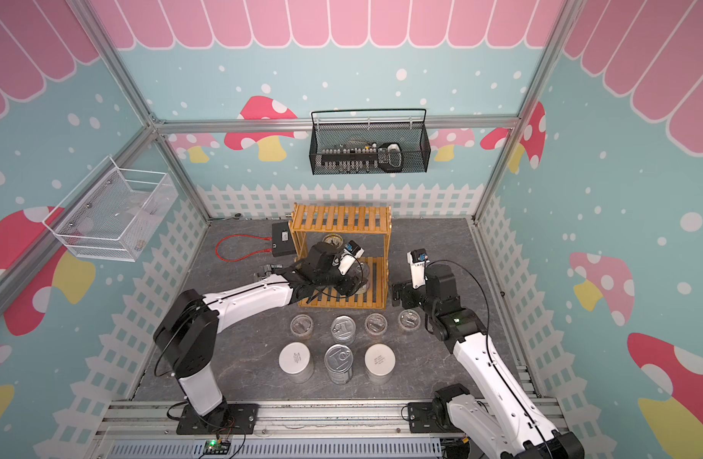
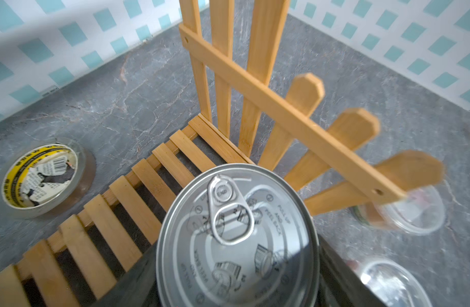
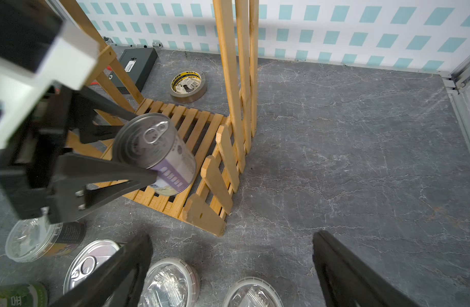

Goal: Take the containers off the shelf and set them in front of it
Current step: 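Pick up a container from the shelf, then place the container at the center of the board.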

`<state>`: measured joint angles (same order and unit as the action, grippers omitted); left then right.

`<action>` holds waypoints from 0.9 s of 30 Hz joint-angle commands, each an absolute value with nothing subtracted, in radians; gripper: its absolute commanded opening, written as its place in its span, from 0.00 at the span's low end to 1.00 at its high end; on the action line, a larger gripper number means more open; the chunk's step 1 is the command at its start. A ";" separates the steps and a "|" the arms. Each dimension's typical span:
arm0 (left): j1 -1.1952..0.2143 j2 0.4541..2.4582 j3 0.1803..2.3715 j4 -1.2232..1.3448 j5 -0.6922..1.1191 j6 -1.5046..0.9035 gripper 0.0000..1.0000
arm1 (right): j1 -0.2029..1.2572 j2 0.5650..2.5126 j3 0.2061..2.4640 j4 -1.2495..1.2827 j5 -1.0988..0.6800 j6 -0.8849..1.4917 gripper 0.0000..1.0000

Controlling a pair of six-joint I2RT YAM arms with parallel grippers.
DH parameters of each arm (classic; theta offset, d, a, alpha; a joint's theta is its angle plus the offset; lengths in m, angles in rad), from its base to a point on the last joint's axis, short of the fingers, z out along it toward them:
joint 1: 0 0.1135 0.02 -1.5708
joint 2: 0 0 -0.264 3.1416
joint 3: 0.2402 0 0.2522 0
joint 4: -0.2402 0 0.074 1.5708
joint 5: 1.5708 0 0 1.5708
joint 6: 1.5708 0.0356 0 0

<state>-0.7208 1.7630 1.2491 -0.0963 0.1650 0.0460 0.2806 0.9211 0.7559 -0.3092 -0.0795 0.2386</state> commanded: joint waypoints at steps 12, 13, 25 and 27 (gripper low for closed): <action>-0.885 1.350 1.083 -0.170 0.153 -0.024 0.70 | 0.243 0.936 0.799 -0.299 -0.130 0.229 0.99; -0.913 1.337 1.087 -0.170 0.158 -0.026 0.70 | 0.238 0.935 0.801 -0.304 -0.133 0.229 0.99; -1.145 1.547 1.299 -0.201 0.180 0.030 0.70 | 0.137 0.919 0.855 -0.355 -0.160 0.230 0.99; -1.165 1.621 1.352 -0.204 0.192 0.043 0.70 | 0.116 0.923 0.863 -0.363 -0.171 0.227 0.99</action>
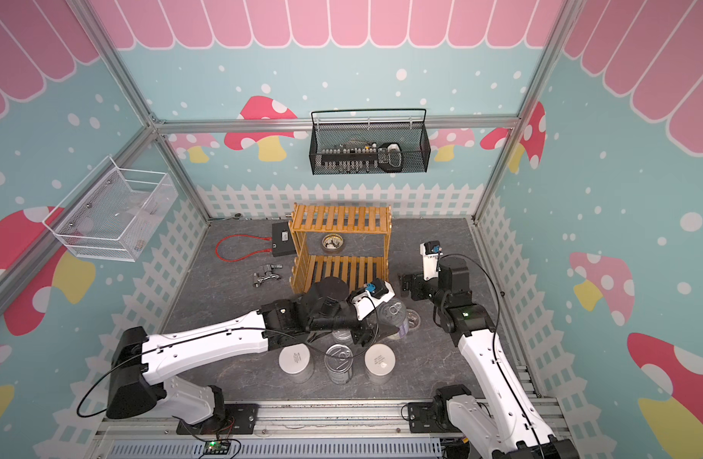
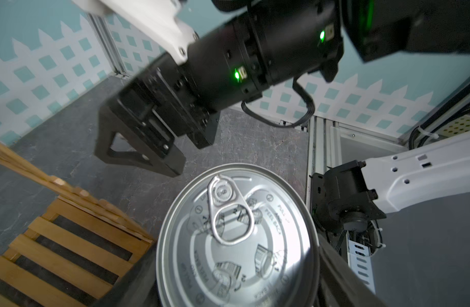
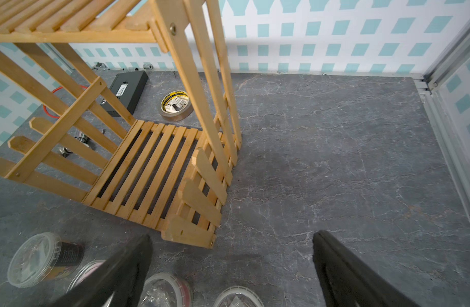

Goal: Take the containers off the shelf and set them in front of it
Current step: Place the container at the center of the board.

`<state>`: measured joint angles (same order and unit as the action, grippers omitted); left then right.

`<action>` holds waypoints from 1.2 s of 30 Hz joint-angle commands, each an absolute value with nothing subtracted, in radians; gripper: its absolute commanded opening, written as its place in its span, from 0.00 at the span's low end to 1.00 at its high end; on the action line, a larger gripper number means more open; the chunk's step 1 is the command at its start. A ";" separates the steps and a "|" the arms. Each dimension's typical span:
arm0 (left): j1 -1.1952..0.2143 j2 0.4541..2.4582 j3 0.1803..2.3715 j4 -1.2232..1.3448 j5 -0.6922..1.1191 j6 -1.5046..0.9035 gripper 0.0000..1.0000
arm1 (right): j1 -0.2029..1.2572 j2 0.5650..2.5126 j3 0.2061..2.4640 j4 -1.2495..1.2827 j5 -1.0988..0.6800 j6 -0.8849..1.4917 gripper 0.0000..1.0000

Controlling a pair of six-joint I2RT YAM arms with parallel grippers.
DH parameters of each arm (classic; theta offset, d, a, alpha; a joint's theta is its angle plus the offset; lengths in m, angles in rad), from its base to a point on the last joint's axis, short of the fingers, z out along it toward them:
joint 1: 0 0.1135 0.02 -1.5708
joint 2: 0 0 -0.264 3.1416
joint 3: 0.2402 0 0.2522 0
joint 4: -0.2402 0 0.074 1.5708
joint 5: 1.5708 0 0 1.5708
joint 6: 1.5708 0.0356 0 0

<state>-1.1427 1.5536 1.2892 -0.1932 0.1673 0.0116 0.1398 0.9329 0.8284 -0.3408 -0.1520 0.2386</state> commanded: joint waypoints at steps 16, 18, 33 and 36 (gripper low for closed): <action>-1.273 2.041 1.602 -0.292 0.126 0.134 0.70 | 0.018 0.917 0.882 -0.367 -0.241 0.211 0.99; -1.273 2.060 1.603 -0.297 0.124 0.136 0.70 | 0.015 0.916 0.878 -0.365 -0.245 0.209 0.99; -1.278 2.086 1.574 -0.322 0.142 0.129 0.79 | 0.008 0.924 0.849 -0.341 -0.266 0.199 0.99; -1.278 2.076 1.571 -0.326 0.131 0.125 0.87 | 0.008 0.925 0.847 -0.338 -0.271 0.199 0.99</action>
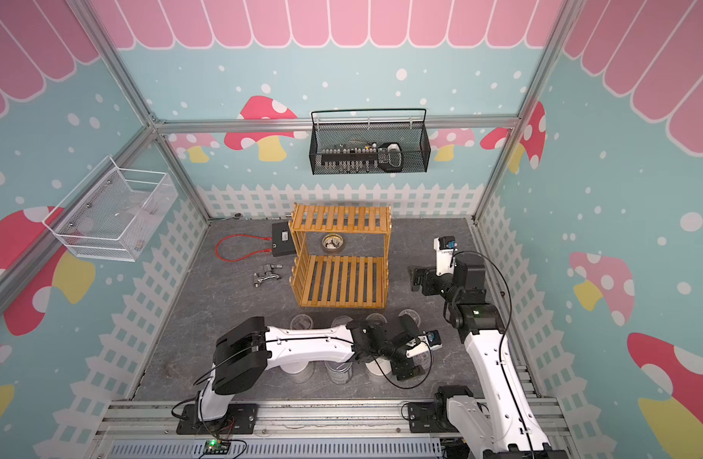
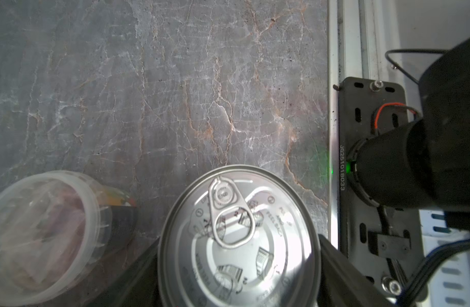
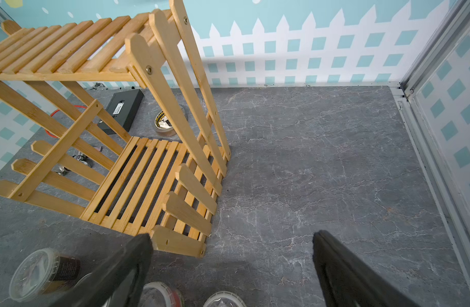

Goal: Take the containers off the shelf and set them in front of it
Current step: Place the container at the center of the board, then reset both arms

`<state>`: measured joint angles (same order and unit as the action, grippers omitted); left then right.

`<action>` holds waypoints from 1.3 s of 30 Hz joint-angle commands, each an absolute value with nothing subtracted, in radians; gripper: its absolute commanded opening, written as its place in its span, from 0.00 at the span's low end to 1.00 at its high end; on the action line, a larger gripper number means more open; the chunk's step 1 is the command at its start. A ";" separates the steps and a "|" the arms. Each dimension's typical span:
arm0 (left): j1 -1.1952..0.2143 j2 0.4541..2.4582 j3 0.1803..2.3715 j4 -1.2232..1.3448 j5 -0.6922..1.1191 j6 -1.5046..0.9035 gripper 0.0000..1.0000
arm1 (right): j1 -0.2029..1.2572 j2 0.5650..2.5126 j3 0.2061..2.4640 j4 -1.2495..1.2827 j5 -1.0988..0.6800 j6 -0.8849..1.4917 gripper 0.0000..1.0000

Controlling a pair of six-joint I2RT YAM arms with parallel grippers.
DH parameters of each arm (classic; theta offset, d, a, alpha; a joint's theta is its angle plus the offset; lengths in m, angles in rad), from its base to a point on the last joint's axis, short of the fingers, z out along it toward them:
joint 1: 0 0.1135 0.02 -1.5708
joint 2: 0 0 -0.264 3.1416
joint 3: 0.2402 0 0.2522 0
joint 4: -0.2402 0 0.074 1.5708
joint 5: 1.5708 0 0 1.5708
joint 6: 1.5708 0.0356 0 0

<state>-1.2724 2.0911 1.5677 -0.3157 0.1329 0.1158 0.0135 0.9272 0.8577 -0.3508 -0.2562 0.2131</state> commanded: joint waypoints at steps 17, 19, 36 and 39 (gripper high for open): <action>-1.257 1.795 1.487 -0.385 0.125 0.082 0.94 | -0.013 0.964 0.863 -0.296 -0.251 0.210 0.99; -1.225 1.700 1.393 -0.386 0.123 0.043 0.94 | -0.021 0.972 0.850 -0.289 -0.241 0.212 0.99; -0.409 0.904 0.773 -0.260 0.140 -0.267 0.94 | -0.052 0.994 0.641 -0.061 -0.100 0.297 0.99; -0.179 0.955 0.709 -0.109 0.208 -0.363 0.94 | -0.059 1.019 0.618 -0.006 -0.076 0.308 0.99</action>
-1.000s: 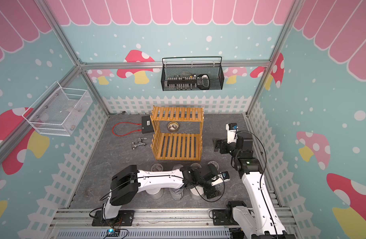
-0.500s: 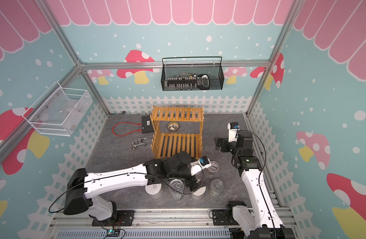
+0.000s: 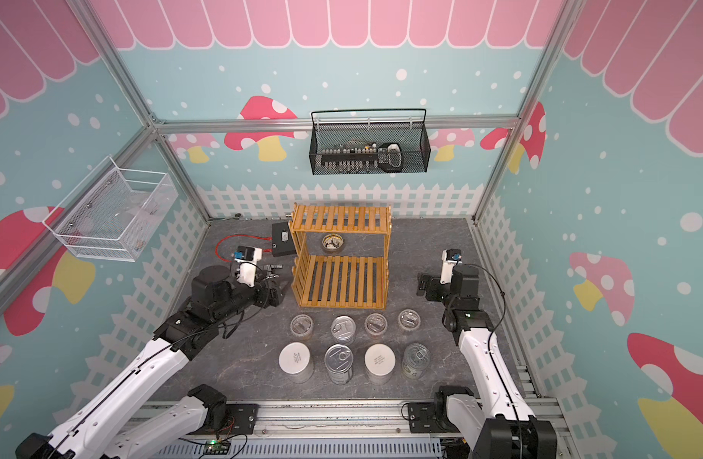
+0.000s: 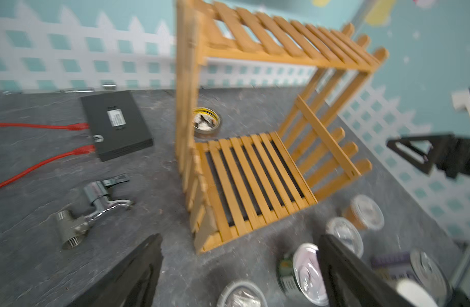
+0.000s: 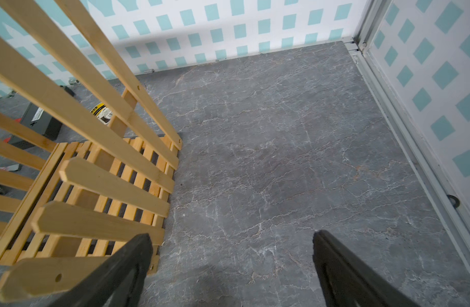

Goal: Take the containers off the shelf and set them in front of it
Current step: Reset both arms

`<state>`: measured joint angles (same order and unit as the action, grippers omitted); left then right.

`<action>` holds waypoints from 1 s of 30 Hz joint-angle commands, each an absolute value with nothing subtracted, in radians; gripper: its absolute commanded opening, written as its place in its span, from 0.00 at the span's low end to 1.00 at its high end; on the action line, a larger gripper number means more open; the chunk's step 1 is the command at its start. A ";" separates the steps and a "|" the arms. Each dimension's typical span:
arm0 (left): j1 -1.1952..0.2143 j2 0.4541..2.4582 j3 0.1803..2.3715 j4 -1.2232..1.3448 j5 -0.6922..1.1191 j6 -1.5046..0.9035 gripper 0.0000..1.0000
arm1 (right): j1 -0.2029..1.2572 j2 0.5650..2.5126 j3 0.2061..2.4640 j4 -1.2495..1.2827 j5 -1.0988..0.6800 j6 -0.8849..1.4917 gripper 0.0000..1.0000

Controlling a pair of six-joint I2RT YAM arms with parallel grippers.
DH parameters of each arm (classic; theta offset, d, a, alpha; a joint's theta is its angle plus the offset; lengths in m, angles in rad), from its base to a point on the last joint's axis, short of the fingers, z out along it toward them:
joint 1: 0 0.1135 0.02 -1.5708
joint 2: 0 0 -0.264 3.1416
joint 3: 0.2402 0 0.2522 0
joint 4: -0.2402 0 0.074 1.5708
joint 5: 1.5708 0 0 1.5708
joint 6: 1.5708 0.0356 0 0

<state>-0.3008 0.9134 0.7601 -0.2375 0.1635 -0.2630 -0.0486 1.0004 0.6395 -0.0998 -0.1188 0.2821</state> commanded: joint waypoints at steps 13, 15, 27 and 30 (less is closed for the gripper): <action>-0.113 1.270 0.463 0.530 -0.190 -0.230 0.99 | -0.072 1.221 0.469 0.455 0.015 0.223 0.99; -0.080 1.295 0.442 0.598 -0.201 -0.180 0.99 | -0.074 1.241 0.414 0.574 0.025 0.219 0.99; 0.008 1.351 0.371 0.782 -0.014 -0.118 0.99 | -0.074 1.339 0.348 0.822 0.011 0.190 0.99; 0.008 1.374 0.321 0.924 0.018 -0.095 0.99 | -0.076 1.353 0.344 0.864 -0.007 0.168 0.99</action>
